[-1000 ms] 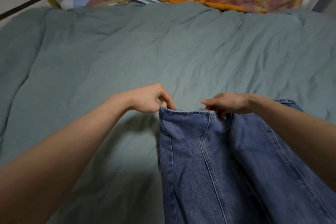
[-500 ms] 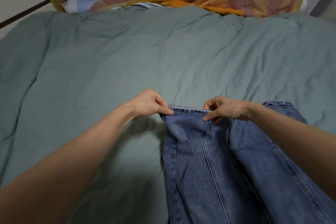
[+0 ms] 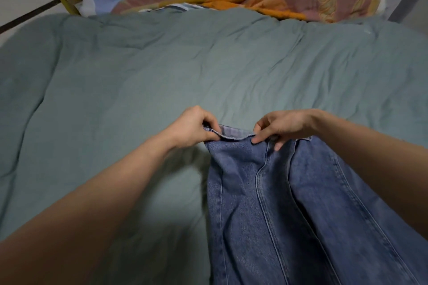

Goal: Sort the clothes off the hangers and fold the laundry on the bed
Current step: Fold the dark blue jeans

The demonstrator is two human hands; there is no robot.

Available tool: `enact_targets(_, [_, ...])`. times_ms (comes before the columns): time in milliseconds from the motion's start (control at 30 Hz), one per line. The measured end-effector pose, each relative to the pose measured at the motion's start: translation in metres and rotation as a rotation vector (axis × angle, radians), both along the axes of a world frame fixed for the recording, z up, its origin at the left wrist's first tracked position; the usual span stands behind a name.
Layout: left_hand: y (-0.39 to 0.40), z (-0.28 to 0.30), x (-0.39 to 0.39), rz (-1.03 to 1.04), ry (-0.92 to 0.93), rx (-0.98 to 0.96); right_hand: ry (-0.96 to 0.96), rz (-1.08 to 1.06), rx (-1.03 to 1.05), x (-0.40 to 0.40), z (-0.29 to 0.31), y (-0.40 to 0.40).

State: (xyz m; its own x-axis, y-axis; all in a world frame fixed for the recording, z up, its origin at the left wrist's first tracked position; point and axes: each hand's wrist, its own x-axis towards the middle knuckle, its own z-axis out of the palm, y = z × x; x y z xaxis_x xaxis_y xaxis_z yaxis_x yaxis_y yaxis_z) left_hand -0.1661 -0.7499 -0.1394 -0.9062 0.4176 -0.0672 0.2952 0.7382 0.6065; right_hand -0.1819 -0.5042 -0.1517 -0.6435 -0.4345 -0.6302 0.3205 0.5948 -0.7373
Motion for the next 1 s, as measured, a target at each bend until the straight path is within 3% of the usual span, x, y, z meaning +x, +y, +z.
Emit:
enact_targets(167, [0.01, 0.015, 0.005, 0.038, -0.409, 0.285, -0.134, -0.067, -0.163, 0.0, -0.003, 0.001])
enact_targets(300, [0.017, 0.023, 0.003, 0.088, -0.628, 0.293, 0.021, -0.171, -0.248, 0.0, -0.006, -0.006])
enact_targets(367, [0.02, 0.023, 0.0, 0.125, -0.575, 0.304, 0.16, -0.274, -0.281, 0.001, -0.01, -0.012])
enact_targets(467, [0.02, 0.017, -0.01, 0.292, -0.318, 0.434, 0.339, -0.466, -0.331, 0.005, -0.014, -0.023])
enact_targets(567, [0.015, 0.008, -0.021, 0.326, 0.175, 0.118, 0.632, -0.394, -0.165, 0.005, -0.022, -0.032])
enact_targets(633, [0.013, 0.001, -0.026, 0.33, 0.302, -0.016, 0.898, -0.201, 0.044, 0.002, -0.029, -0.037])
enact_targets(767, [0.011, -0.02, -0.036, 0.386, 0.181, -0.104, 1.073, 0.007, 0.34, -0.006, -0.048, -0.048])
enact_targets(1000, [-0.006, -0.088, -0.043, 0.642, -0.269, 0.389, 0.951, 0.062, 0.503, -0.011, -0.099, -0.048])
